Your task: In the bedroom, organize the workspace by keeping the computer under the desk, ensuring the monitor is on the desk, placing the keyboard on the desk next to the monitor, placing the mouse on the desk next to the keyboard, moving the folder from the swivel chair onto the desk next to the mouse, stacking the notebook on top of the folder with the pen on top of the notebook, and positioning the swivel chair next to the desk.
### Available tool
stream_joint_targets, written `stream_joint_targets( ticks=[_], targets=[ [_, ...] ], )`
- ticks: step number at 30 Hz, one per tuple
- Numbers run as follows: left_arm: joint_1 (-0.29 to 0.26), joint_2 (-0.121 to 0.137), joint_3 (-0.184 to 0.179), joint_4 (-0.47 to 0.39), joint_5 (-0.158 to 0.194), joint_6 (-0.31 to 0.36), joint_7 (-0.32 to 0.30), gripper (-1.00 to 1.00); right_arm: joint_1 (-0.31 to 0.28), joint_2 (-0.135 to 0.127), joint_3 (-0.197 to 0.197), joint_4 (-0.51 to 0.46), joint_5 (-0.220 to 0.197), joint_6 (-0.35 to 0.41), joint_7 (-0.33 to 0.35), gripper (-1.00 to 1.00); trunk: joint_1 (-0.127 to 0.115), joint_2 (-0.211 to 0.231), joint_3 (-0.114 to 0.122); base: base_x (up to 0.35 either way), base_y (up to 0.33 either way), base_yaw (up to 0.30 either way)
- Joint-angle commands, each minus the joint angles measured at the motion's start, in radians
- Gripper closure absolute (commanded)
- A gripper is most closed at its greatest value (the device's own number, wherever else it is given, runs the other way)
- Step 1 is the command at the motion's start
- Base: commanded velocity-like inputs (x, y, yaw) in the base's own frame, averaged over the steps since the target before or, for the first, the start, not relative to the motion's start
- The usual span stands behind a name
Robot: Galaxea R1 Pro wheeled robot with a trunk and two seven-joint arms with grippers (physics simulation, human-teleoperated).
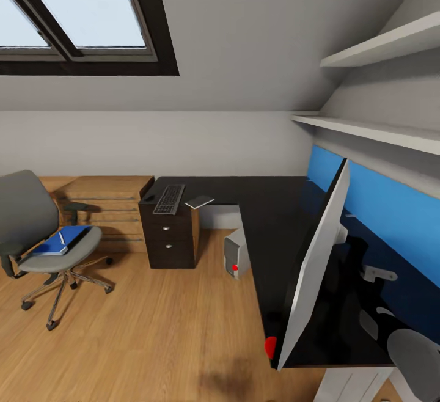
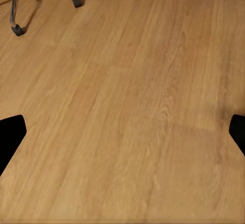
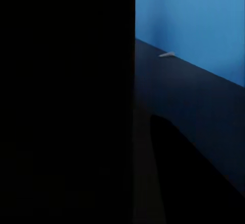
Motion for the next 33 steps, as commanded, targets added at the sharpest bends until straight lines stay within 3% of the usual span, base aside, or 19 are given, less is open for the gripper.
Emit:
stream_joint_targets(
  ticks=[1,7,12,13,33],
  targets=[
    [-0.001,0.0,-0.009,0.0,0.006,-0.002,0.004,-1.0,-0.001,-0.001,-0.003,0.0,-0.002,-0.002,0.007,1.0,0.0,-0.001,-0.001,0.0,0.0,0.0],
    [-0.001,0.0,-0.009,0.0,0.006,-0.002,0.004,-1.0,-0.001,-0.001,-0.048,-0.001,0.038,-0.002,0.007,1.0,0.0,-0.001,-0.001,-0.046,-0.045,0.0],
    [-0.001,0.001,-0.009,0.0,0.006,-0.002,0.003,-1.0,-0.001,-0.001,-0.063,0.0,0.052,-0.003,0.007,1.0,0.0,-0.001,-0.001,-0.112,-0.172,0.0],
    [-0.001,0.001,-0.009,0.0,0.006,-0.002,0.003,-1.0,-0.001,-0.001,0.035,0.0,-0.01,-0.003,0.007,1.0,0.0,-0.001,-0.001,-0.026,-0.152,0.0],
    [-0.001,0.002,-0.009,0.0,0.006,0.0,0.001,-1.0,-0.001,-0.001,0.035,-0.001,-0.01,-0.004,0.007,1.0,0.0,-0.001,-0.001,-0.003,-0.08,0.0]
  ],
)
